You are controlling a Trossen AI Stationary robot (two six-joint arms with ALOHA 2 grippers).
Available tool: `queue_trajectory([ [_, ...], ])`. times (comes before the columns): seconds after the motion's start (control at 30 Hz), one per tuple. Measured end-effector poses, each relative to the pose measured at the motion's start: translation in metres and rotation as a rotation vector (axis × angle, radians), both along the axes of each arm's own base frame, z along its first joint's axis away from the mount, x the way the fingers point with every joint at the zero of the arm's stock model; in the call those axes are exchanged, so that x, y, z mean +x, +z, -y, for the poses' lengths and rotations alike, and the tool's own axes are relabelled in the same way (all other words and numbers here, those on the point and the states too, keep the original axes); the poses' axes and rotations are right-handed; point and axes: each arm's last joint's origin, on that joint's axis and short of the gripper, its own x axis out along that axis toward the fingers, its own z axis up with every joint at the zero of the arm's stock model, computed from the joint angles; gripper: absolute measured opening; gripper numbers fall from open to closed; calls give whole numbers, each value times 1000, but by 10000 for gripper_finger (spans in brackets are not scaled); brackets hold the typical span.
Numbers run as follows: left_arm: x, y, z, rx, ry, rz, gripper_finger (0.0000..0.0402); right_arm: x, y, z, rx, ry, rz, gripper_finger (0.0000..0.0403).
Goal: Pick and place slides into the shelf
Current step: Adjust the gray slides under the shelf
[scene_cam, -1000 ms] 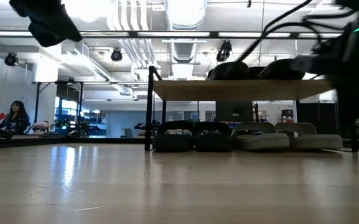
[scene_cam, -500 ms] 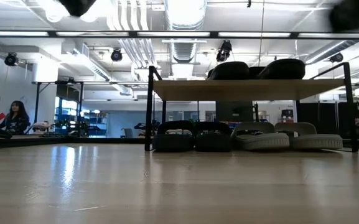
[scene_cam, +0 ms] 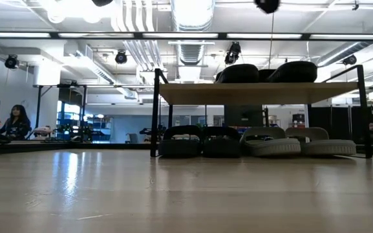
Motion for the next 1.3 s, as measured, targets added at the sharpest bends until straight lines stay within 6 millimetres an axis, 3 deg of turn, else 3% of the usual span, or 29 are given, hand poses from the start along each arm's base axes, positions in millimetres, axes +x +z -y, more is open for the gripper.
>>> queue_trajectory([
  [0.2, -9, 4, -18, -9, 122, 30, 0, -77, 32, 32, -86, -26, 29, 12],
  [0.33, -10, 1, -29, -4, 216, 25, 0, -123, 15, 45, -61, -64, -6, 12],
  [0.47, -5, -18, -34, 10, 247, -34, 0, -152, -16, 52, -2, -70, 20, 12],
  [0.63, -5, -46, -37, 19, 258, -107, 0, -172, -58, 58, 31, -89, 12, 12],
  [0.8, -13, -64, -37, 22, 260, -140, 0, -190, -80, 63, 57, -92, 74, 12],
  [1.03, -37, -87, -43, 22, 355, -131, 0, -215, -95, 70, 37, -139, 227, 12],
  [1.3, -73, -120, -46, -96, 355, -65, 0, -219, -92, 73, -65, -187, 79, 12],
])
